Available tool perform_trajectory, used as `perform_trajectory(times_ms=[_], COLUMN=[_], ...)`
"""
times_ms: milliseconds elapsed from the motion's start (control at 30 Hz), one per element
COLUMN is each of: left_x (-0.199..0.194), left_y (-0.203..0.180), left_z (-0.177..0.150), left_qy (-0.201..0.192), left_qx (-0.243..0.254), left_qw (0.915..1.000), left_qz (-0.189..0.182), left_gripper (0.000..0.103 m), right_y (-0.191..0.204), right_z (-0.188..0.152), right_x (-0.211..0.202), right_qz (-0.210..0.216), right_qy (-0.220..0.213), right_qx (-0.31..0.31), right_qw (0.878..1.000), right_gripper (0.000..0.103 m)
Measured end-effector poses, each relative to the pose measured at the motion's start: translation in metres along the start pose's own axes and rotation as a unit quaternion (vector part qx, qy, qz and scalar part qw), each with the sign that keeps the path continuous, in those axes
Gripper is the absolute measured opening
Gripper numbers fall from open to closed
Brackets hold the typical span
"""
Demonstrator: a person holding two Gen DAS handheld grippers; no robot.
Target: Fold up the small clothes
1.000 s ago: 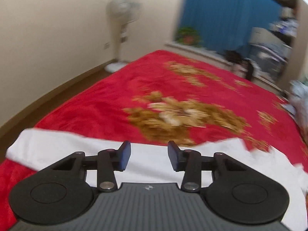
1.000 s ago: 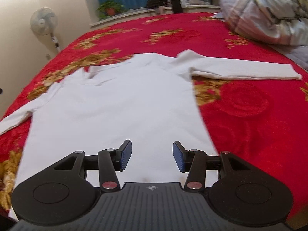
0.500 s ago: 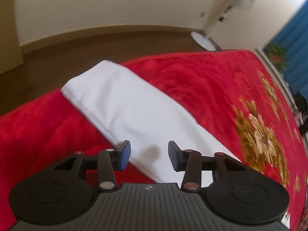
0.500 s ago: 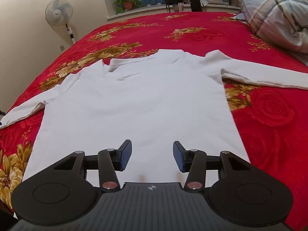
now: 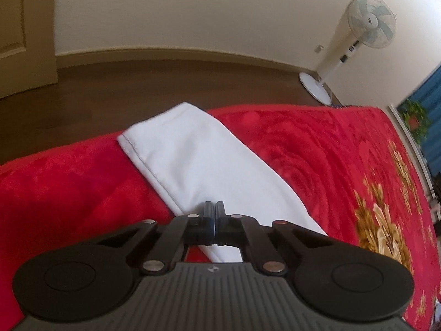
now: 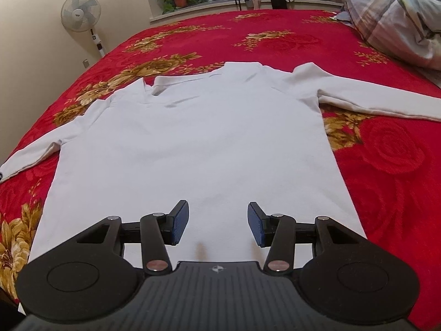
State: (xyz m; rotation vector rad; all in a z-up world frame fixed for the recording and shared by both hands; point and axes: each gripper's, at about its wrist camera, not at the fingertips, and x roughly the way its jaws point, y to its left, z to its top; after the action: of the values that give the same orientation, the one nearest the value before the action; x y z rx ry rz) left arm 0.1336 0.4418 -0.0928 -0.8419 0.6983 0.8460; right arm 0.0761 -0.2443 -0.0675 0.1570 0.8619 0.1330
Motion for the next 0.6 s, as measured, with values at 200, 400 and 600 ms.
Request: perform_trajectory(times_ms=[200,400,600], left_x=[-0.030,-0.051,-0.018], left_y=[-0.028,-0.058,-0.021], left_z=[-0.004,-0.017,-0.020], left_qy=[-0.057,-0.044,0.048], left_qx=[0.048,0.064,-0.026], left_qw=[0.9969,0.9886,0.9968], left_qz=[-0.026,-0.129,-0.059], left_gripper=[0.000,0.000,0.047], right_y=[-0.003,-0.003,-0.008], right_z=[0.000,0.001,0.001], right_x=[-0.002,-0.003,-0.003], right_qz=[0.001,0.002,0.004], right_qy=[-0.001,-0.002,0.003], right_qx=[0.002,0.001,0.007], right_qw=[1.000,1.000,1.000], right_gripper=[0.049,0.049,0.049])
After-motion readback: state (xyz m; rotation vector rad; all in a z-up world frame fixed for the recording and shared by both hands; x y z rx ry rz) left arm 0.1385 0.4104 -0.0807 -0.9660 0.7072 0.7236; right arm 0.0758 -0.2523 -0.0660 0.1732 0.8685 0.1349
